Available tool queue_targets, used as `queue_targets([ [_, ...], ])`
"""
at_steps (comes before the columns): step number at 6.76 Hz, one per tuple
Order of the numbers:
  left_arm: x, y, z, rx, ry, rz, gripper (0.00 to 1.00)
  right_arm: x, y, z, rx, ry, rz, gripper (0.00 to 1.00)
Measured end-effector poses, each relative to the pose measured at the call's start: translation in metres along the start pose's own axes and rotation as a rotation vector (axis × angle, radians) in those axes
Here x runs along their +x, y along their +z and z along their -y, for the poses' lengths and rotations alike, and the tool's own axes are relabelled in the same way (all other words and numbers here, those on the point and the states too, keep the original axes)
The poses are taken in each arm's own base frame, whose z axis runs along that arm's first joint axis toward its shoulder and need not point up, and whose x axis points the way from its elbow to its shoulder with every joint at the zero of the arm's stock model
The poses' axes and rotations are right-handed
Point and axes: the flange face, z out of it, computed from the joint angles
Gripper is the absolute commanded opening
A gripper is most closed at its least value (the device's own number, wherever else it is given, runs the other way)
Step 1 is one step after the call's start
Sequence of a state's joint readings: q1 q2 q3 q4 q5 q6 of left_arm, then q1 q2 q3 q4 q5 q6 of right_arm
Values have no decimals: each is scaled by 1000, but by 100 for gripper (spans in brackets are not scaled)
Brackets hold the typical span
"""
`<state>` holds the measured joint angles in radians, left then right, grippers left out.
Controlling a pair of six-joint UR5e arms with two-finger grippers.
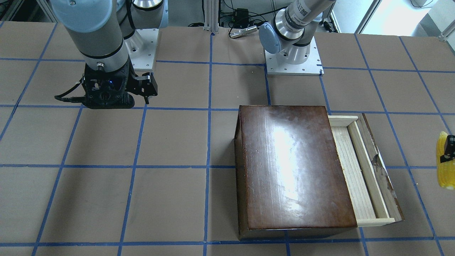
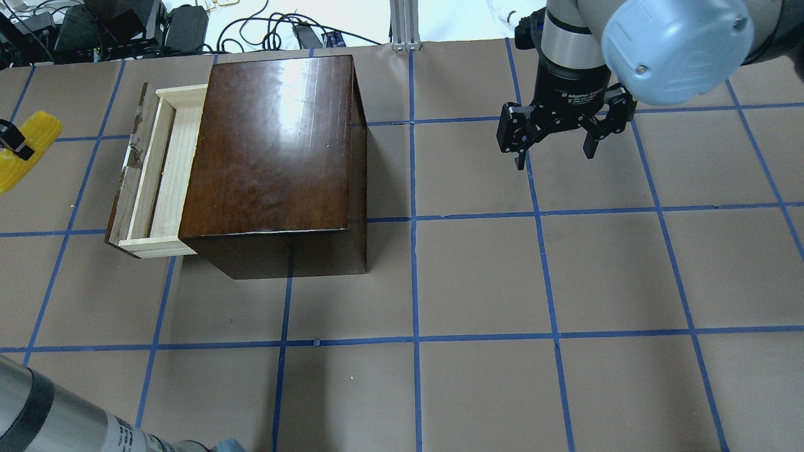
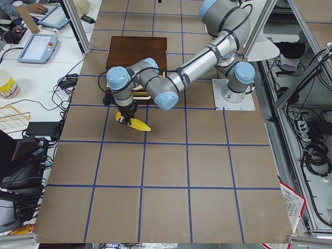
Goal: Open drawer and put corn inside
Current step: 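Lift the corn and carry it with the left gripper over the drawer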
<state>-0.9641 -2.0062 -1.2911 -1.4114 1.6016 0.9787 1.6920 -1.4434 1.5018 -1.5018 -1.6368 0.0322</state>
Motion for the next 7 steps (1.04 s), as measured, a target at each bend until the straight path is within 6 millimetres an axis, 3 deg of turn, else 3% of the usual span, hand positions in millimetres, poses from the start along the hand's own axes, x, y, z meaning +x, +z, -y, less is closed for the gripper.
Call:
queue_targets([
  [2,53,-44,30,32,-97,-9,0,0,0,0,0,0,-1,100],
  [4,106,-63,55,56,-212,-48,0,0,0,0,0,0,0,100],
  [5,131,-62,69,62,-286,-91,0,0,0,0,0,0,0,100],
  [7,164,-40,91,40,-361,-160,0,0,0,0,0,0,-1,100],
])
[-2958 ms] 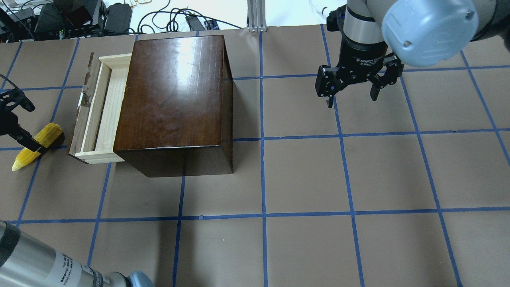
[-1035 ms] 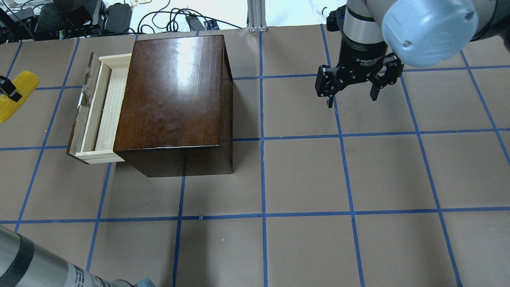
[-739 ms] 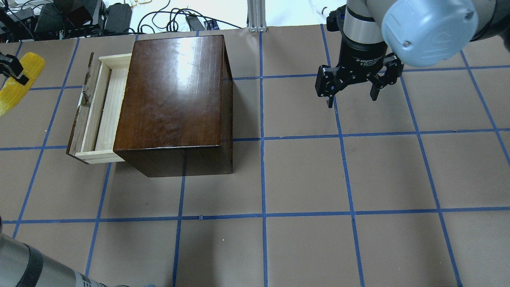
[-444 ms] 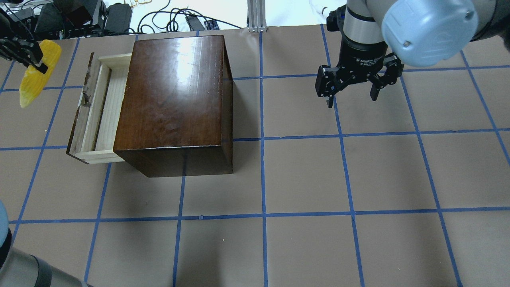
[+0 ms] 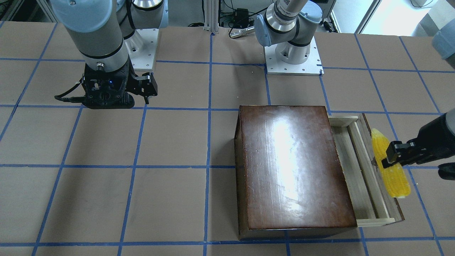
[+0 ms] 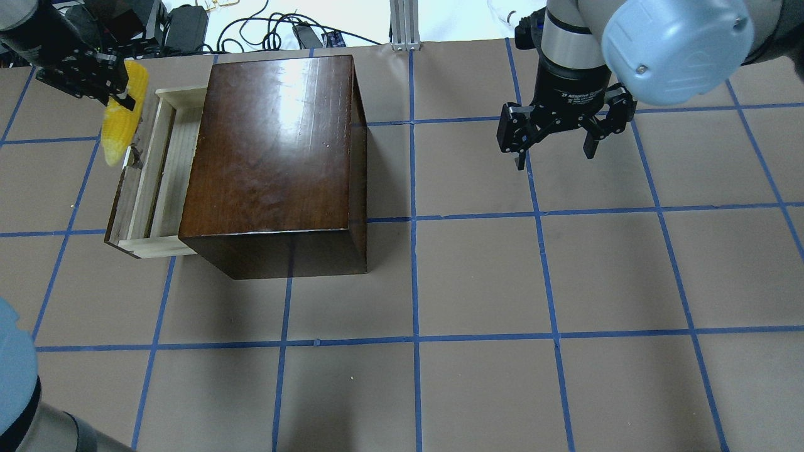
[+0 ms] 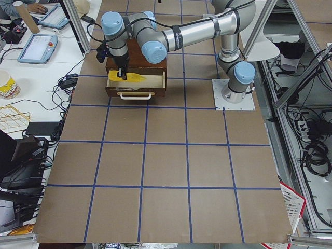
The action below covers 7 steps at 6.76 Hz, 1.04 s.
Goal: Open drawer and put corn inside
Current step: 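Lift the corn and carry it with the left gripper over the drawer, then lower the corn into the open drawer and open the left gripper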
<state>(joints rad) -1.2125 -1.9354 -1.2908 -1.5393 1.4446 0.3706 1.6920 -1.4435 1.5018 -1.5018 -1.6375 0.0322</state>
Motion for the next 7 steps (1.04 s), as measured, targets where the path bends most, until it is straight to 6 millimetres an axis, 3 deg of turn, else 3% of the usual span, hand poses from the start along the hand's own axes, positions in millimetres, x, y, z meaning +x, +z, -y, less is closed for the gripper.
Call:
queue_targets([
  [4,2,52,4,-76,-26,-36,0,0,0,0,0,-1,0,100],
  [7,-4,77,13,-91,-22,-48,0,0,0,0,0,0,1,100],
])
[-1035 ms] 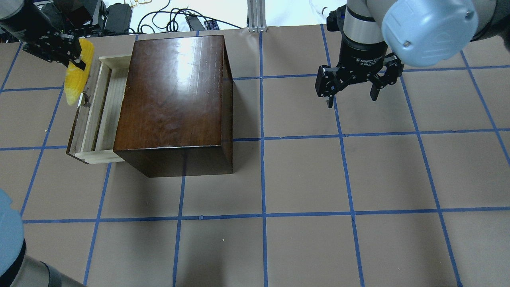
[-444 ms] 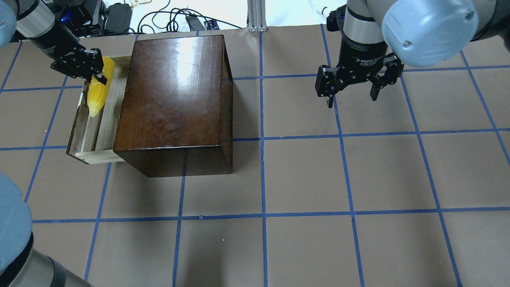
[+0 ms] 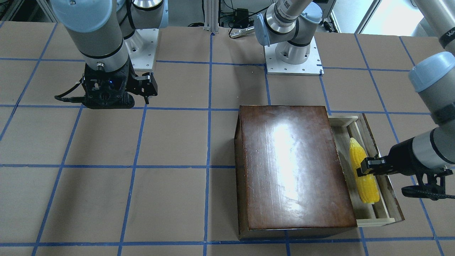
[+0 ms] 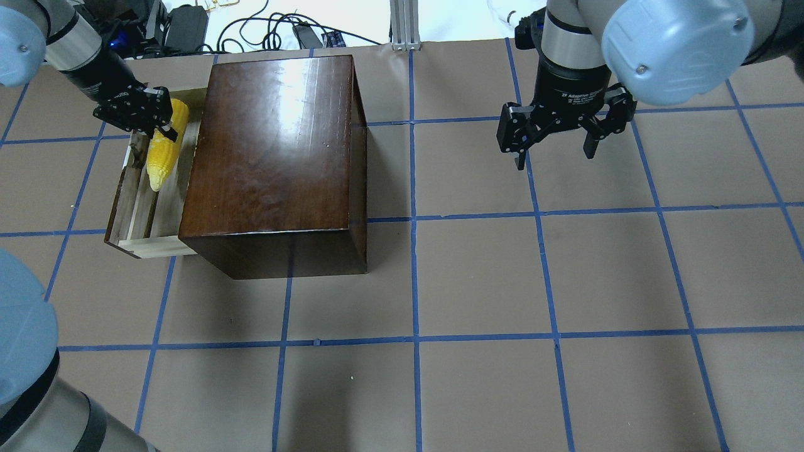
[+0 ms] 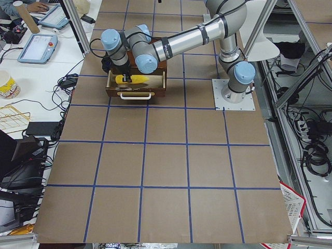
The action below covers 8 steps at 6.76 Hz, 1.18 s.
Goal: Open drawer and put corn inside
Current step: 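Lower the corn into the open drawer and open the left gripper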
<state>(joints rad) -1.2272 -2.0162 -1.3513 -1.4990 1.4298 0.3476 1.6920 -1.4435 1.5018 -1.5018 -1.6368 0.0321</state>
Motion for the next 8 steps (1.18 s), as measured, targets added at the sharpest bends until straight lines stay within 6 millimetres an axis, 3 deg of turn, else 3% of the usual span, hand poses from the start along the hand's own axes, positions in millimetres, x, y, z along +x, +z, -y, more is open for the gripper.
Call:
queue_targets([
  [1,-1,8,5,6,0,-17,0,0,0,0,0,0,0,100],
  [2,-2,14,9,11,2,-34,7,0,0,0,0,0,0,100],
  [3,-2,19,11,10,1,-45,38,0,0,0,0,0,-1,100],
  [4,-2,24,10,4,-1,-50,86,0,0,0,0,0,0,100],
  [5,-2,27,8,-4,-4,-54,100,0,0,0,0,0,0,100],
  [8,3,22,-2,-10,-7,-50,100,0,0,0,0,0,0,100],
])
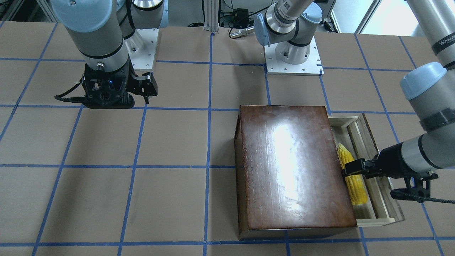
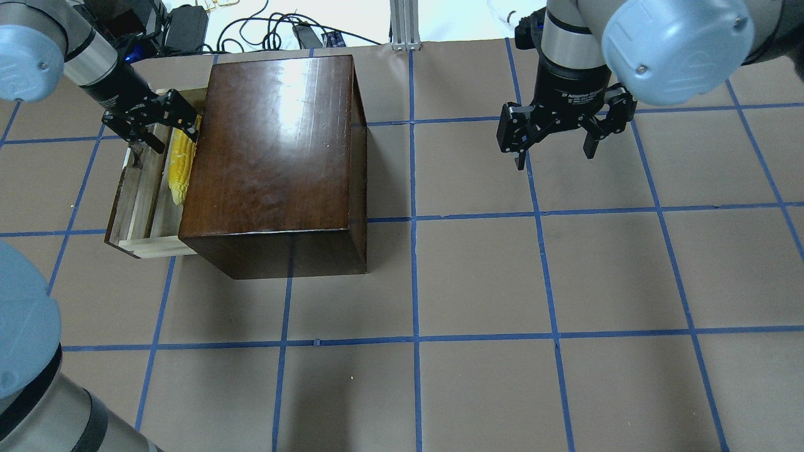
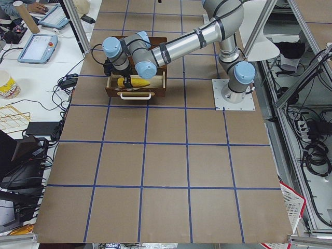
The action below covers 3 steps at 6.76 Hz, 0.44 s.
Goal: Open drawer and put corn inside
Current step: 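Lower the corn into the open drawer and open the left gripper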
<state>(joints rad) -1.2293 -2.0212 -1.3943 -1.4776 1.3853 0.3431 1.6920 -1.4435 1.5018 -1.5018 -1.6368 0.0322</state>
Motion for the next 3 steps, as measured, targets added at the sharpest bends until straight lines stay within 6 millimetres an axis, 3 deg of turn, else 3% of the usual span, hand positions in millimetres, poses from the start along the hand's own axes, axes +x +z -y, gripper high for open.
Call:
queue_targets([
  [3,9,-34,-11,35,8,56,100,0,0,0,0,0,0,100],
])
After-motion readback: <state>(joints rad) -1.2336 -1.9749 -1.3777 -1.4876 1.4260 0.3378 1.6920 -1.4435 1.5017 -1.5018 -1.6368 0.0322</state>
